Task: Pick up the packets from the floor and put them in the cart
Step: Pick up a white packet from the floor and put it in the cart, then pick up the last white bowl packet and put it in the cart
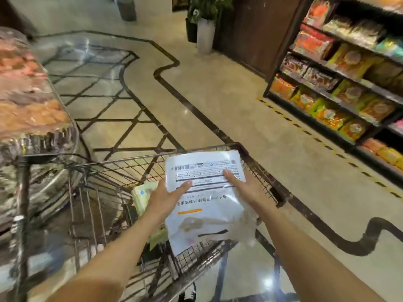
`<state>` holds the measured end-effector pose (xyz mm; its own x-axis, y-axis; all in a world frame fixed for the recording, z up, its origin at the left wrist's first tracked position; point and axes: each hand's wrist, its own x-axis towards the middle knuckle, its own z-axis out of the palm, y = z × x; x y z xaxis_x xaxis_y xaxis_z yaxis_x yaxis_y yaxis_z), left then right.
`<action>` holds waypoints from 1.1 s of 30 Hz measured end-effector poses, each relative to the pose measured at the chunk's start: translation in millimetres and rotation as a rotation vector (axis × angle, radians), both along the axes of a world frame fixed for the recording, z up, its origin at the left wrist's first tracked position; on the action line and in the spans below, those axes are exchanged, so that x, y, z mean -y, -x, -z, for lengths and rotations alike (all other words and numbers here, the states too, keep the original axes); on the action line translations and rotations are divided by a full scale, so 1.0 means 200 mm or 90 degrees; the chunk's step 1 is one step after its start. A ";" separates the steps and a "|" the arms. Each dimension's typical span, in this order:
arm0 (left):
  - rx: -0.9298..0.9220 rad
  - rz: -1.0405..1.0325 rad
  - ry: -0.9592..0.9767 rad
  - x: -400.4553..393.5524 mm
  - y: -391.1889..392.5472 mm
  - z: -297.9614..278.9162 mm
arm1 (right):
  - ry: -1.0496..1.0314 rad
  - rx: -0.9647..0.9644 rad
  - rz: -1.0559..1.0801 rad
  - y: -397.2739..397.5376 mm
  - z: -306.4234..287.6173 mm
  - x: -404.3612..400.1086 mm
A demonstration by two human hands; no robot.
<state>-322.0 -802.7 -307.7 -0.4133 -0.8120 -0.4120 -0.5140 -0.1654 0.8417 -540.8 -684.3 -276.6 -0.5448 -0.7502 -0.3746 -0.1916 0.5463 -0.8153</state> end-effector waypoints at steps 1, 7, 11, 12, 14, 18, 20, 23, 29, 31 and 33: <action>0.004 -0.017 -0.026 0.03 0.01 0.07 | -0.010 0.011 -0.019 0.01 0.07 0.05; 0.007 -0.066 -0.099 0.15 0.08 0.35 | -0.101 0.050 -0.045 0.12 0.42 0.30; 0.033 -0.165 -0.134 0.21 0.15 0.53 | -0.090 0.028 -0.093 0.20 0.64 0.49; 0.050 -0.191 -0.142 0.23 0.16 0.58 | -0.095 0.038 -0.107 0.22 0.69 0.54; 0.079 -0.227 -0.136 0.28 0.18 0.68 | -0.108 0.053 -0.133 0.25 0.81 0.62; 0.115 -0.263 -0.121 0.37 0.22 0.86 | -0.104 0.053 -0.136 0.30 1.02 0.75; 0.114 -0.281 -0.109 0.38 0.25 0.90 | -0.095 0.047 -0.140 0.32 1.07 0.81; 0.088 -0.290 -0.126 0.39 0.28 0.93 | -0.080 0.032 -0.154 0.35 1.11 0.85; 0.135 -0.324 -0.144 0.45 0.24 0.84 | -0.154 0.084 -0.285 0.40 1.05 0.92; 0.172 -0.306 -0.121 0.45 0.21 0.73 | -0.185 0.009 -0.312 0.41 0.98 0.94; 0.218 -0.277 -0.098 0.44 0.14 0.60 | -0.178 -0.159 -0.305 0.41 0.88 0.96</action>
<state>-350.7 -890.2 -427.9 0.1233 -0.7972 -0.5910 -0.6104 -0.5305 0.5882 -622.5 -877.0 -452.3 -0.2677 -0.8250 -0.4978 -0.6361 0.5394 -0.5518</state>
